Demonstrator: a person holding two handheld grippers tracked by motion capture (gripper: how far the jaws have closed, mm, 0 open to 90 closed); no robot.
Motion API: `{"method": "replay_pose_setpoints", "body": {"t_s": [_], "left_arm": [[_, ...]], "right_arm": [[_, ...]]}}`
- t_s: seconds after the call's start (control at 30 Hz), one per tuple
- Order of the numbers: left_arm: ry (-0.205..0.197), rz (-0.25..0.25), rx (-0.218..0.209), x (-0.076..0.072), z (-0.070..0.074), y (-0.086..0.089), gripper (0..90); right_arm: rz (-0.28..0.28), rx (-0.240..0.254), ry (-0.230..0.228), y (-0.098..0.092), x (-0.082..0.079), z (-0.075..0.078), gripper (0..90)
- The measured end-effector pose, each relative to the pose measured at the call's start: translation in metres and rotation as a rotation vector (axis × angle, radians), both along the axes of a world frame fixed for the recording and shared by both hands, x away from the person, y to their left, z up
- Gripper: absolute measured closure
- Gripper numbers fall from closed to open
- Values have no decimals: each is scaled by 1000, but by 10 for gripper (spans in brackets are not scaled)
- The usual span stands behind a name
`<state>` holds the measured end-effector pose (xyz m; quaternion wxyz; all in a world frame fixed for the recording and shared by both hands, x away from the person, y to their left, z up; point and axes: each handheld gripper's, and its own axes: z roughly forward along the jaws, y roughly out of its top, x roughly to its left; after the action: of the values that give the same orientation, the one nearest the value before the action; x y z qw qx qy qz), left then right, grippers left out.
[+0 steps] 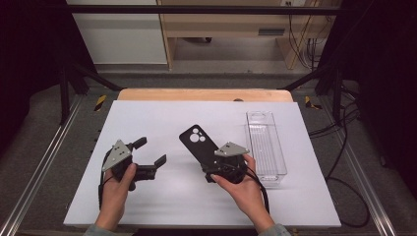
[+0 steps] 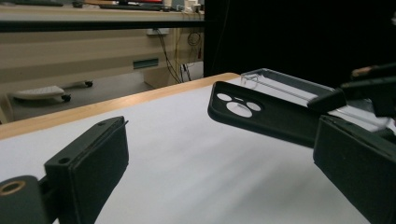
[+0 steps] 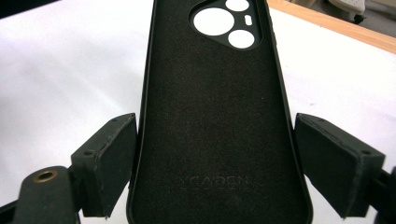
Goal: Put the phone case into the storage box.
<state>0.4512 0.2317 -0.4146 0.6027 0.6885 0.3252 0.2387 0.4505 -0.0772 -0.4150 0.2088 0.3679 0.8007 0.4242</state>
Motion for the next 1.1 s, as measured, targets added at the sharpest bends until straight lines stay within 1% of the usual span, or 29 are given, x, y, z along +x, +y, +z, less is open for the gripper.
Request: {"method": "replay_pose_setpoints", "body": {"t_s": [0.03, 0.07, 0.1, 0.17, 0.3, 0.37, 0.47, 0.57, 0.67, 0.7, 0.77, 0.9, 0.97, 1.1], "left_arm": [[6, 2, -13, 1, -2, -2, 36], [11, 5, -35, 2, -5, -3, 36], [14, 9, -43, 2, -8, -4, 35], [29, 4, -23, 2, -14, -6, 35], [41, 14, -51, -3, -22, -3, 36], [53, 18, -48, -5, -26, -3, 36], [73, 16, -46, -4, -30, -4, 36], [94, 14, -59, -2, -33, -7, 39], [92, 2, -55, -2, -34, -10, 39], [89, -2, -46, -2, -34, -10, 40], [90, -8, -48, -2, -34, -10, 43], [92, -11, -40, -3, -35, -12, 43], [90, -13, -30, -3, -34, -13, 43], [83, -14, -34, -7, -31, -13, 43]], "right_arm": [[2, -3, -6, 0, 0, 0, 162], [3, -10, -14, -1, -1, 0, 162], [-3, -3, -18, -3, -1, 0, 162], [-15, 15, -18, -7, 1, 0, 162], [-40, 33, -22, -16, 4, -1, 162], [-47, 35, -26, -20, 2, 0, 162], [-56, 45, -33, -24, 1, 0, 162], [-56, 50, -31, -26, 1, 0, 162], [-50, 50, -30, -25, 2, -1, 162], [-48, 53, -31, -24, 2, -1, 162], [-46, 53, -34, -23, 1, -1, 162], [-47, 52, -40, -22, 1, -2, 162], [-47, 49, -46, -22, -1, -1, 162], [-43, 51, -60, -21, -6, 1, 162]]}}
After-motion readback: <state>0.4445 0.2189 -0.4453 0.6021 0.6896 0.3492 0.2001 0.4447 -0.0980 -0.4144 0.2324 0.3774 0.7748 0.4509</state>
